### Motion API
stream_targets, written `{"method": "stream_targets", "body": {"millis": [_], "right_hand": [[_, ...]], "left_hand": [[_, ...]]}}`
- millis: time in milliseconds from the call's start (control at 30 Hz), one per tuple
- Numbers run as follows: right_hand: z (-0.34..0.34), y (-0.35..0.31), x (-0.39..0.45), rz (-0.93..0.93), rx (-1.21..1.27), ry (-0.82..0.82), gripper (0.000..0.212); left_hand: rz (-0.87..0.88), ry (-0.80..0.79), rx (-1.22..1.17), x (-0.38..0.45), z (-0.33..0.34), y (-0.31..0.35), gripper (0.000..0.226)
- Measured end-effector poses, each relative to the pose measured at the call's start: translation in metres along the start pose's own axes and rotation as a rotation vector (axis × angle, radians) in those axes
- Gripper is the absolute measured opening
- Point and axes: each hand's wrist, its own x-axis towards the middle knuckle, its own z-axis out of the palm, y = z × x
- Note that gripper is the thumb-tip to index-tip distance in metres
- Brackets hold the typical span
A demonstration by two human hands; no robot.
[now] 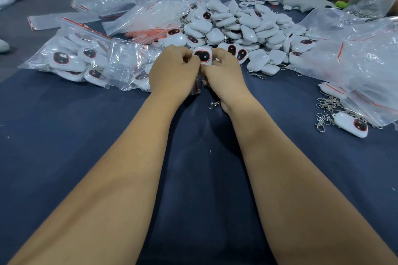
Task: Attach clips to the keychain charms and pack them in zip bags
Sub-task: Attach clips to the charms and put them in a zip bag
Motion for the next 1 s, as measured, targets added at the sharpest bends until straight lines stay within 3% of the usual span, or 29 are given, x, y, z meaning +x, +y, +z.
{"method": "stream_targets", "body": {"millis": [133, 267, 400, 1000], "right_hand": [[0.000, -0.006, -0.002, 0.029, -0.049, 0.010, 0.021], [0.000, -0.010, -0.003, 0.073, 0.029, 0.032, 0.031], [0.000, -0.012, -0.006, 0.074, 0.084, 0.005, 0.021], [0.000, -0.011, -0.006, 0.066, 0.088, 0.005, 0.021]], "left_hand": [[0.015, -0.002, 0.006, 0.001, 0.001, 0.000, 0.022], [0.015, 0.001, 0.023, 0.002, 0.001, -0.001, 0.025], [0.019, -0.006, 0.022, 0.001, 0.001, 0.000, 0.026], [0.034, -0.019, 0.030, 0.000, 0.001, -0.001, 0.025]]}}
